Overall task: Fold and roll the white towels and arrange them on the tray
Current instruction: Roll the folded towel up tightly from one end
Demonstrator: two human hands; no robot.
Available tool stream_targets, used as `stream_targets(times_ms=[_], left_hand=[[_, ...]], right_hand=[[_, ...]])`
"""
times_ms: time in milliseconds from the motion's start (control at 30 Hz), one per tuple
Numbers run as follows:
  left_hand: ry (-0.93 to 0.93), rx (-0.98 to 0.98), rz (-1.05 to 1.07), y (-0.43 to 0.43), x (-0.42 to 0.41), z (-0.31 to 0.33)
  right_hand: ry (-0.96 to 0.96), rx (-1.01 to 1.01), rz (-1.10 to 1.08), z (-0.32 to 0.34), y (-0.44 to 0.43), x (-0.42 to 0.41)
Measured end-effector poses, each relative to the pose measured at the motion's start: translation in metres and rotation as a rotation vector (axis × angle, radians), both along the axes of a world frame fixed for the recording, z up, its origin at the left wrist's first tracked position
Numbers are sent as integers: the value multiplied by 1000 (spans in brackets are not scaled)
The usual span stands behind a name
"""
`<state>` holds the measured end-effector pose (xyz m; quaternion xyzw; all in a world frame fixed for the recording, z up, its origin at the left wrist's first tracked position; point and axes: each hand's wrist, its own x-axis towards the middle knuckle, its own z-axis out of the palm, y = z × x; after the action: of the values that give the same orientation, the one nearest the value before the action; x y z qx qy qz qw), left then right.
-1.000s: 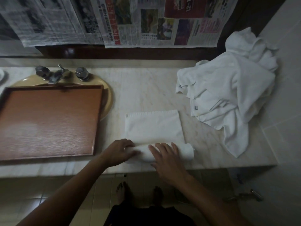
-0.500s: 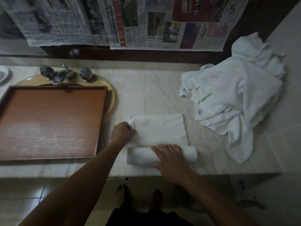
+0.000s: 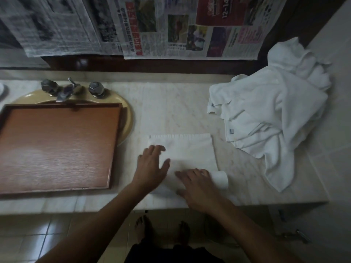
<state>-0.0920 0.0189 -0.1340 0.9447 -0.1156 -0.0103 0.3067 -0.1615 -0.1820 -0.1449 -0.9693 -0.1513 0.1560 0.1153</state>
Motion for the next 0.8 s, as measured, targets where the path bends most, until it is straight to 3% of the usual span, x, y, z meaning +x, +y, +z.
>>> stream_targets(times_ms=[167, 333, 500, 800], left_hand=[[-91, 198, -269, -7, -62, 3], [-104, 510, -323, -5, -63, -32], [-77, 559, -306, -1, -41, -38], [84, 514, -414, 6, 12, -29]], right_hand=[[80, 5, -16, 0, 0, 24], [45, 76, -99, 7, -4, 40], [-237, -64, -140, 1, -22, 1], [-27, -285, 107, 4, -45, 59]])
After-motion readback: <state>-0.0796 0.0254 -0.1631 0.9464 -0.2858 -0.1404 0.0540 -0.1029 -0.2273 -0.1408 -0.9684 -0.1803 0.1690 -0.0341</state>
